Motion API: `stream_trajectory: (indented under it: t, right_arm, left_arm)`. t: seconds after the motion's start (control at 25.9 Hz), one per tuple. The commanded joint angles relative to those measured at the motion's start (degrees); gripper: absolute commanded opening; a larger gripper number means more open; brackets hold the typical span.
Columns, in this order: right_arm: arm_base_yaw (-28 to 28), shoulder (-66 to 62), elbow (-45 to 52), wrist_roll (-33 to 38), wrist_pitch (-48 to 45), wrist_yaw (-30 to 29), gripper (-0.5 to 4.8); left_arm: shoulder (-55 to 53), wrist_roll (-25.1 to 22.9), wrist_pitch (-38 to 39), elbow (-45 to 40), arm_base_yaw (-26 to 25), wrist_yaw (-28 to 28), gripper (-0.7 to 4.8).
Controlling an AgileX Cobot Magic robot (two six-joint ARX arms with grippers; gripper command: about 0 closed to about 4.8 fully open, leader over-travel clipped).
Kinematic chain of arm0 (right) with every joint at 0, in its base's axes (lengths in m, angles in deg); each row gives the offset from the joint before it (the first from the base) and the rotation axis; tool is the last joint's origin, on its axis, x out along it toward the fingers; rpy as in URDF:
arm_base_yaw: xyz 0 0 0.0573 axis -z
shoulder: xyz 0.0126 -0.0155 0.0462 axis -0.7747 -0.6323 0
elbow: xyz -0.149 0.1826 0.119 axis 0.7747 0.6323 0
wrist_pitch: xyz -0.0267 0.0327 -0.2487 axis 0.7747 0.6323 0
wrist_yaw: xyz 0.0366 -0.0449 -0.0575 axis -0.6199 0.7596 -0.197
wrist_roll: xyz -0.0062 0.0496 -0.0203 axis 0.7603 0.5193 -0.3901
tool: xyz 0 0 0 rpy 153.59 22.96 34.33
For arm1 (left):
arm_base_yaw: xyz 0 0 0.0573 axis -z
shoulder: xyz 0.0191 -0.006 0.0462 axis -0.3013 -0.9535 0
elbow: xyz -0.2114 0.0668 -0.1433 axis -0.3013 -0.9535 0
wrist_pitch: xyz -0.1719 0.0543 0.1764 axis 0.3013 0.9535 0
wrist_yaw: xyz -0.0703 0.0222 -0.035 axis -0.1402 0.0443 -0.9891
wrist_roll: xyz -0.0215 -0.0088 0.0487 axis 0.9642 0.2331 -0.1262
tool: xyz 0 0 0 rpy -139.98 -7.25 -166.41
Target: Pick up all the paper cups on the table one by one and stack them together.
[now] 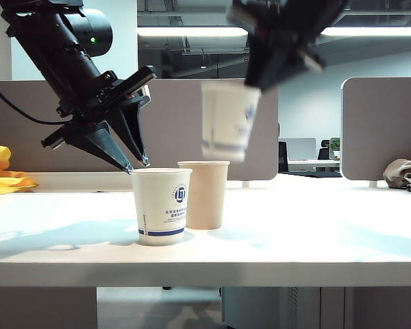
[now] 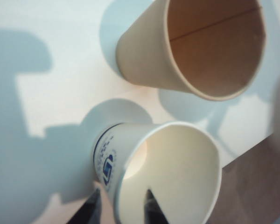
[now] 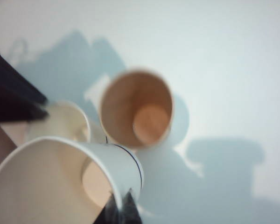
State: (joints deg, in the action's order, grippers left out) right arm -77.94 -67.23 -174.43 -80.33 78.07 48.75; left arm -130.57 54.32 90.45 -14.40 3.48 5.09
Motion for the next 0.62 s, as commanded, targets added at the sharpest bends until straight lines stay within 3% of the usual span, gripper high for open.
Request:
stream_trajectory:
  t: [0.04,0.62]
  right_arm:
    - [-0.15,-0.52,-2.82,0.13,-3.43,0.11,-0.04]
    - [-0.13,-11.63,-6.71,1.36,-9.35,-0.15,-0.04]
  left_arm:
    - [0.22,-0.07,-0.31,0.28,0.13,-1.44,1.21]
    - [-1.38,-0.04,-0.26,0.31,0.44,-1.25,1.21]
